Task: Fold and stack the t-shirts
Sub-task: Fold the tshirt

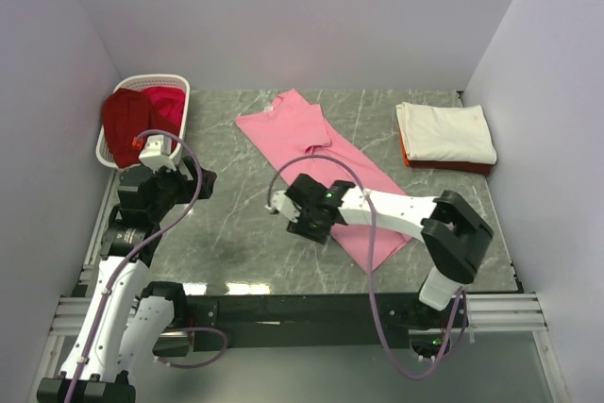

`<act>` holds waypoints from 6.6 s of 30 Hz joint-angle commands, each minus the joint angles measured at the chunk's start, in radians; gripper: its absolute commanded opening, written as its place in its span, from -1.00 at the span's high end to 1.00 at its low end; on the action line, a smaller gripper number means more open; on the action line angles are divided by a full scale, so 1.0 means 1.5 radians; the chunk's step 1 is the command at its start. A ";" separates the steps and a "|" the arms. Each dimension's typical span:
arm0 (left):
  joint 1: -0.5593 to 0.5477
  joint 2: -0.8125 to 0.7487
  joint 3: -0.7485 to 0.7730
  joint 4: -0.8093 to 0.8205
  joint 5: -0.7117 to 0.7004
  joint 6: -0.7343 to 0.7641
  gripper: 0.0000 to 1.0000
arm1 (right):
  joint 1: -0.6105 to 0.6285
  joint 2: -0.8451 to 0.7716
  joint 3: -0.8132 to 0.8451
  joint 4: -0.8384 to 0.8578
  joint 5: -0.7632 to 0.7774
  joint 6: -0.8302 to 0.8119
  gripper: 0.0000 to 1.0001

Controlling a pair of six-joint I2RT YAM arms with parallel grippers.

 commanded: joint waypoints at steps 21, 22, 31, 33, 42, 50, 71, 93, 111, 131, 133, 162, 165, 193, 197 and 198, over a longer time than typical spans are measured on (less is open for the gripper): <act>0.003 -0.002 -0.002 0.028 0.004 0.007 -0.75 | -0.025 -0.045 -0.144 0.015 0.041 0.020 1.00; 0.003 -0.002 -0.003 0.029 0.004 0.008 -0.75 | -0.023 -0.040 -0.118 0.007 0.035 0.019 1.00; 0.003 -0.004 -0.002 0.025 -0.006 0.007 -0.76 | 0.060 0.110 0.151 -0.083 -0.129 0.011 0.99; 0.003 -0.006 -0.003 0.024 -0.006 0.006 -0.76 | 0.076 0.138 0.222 -0.121 -0.163 0.002 0.78; 0.003 -0.004 -0.001 0.028 -0.002 0.011 -0.75 | -0.070 0.064 0.284 -0.130 -0.170 -0.009 0.17; 0.003 0.024 -0.009 0.042 0.054 0.005 -0.77 | -0.409 0.143 0.381 -0.017 -0.335 0.141 0.13; -0.060 0.918 0.499 0.063 0.067 -0.237 -0.18 | -0.562 0.342 0.513 0.061 -0.536 0.319 0.05; -0.089 1.152 0.861 -0.111 -0.046 -0.137 0.75 | -0.561 0.417 0.564 0.116 -0.480 0.410 0.03; -0.090 0.554 0.362 0.067 -0.078 0.001 -0.30 | -0.542 0.615 0.749 0.235 -0.278 0.759 0.01; -0.090 0.288 0.124 0.105 -0.084 0.039 -0.31 | -0.538 0.693 0.795 0.271 -0.317 0.856 0.51; -0.090 0.285 0.120 0.107 -0.083 0.037 -0.32 | -0.540 0.694 0.801 0.270 -0.317 0.847 0.60; -0.090 0.272 0.107 0.103 -0.081 0.052 -0.31 | -0.442 0.558 0.796 0.234 -0.248 0.651 1.00; -0.090 0.274 0.109 0.103 -0.075 0.053 -0.31 | -0.407 0.544 0.791 0.222 -0.212 0.619 0.98; -0.340 0.173 -0.004 0.194 0.071 0.365 -0.80 | -0.343 -0.249 0.051 0.186 -0.310 -0.136 0.00; -0.472 0.079 -0.107 0.213 0.085 0.477 -0.81 | -0.368 -0.357 -0.095 0.190 -0.392 -0.188 -1.00; -0.496 0.072 -0.114 0.201 0.081 0.497 -0.80 | -0.368 -0.352 -0.096 0.125 -0.423 -0.240 -1.00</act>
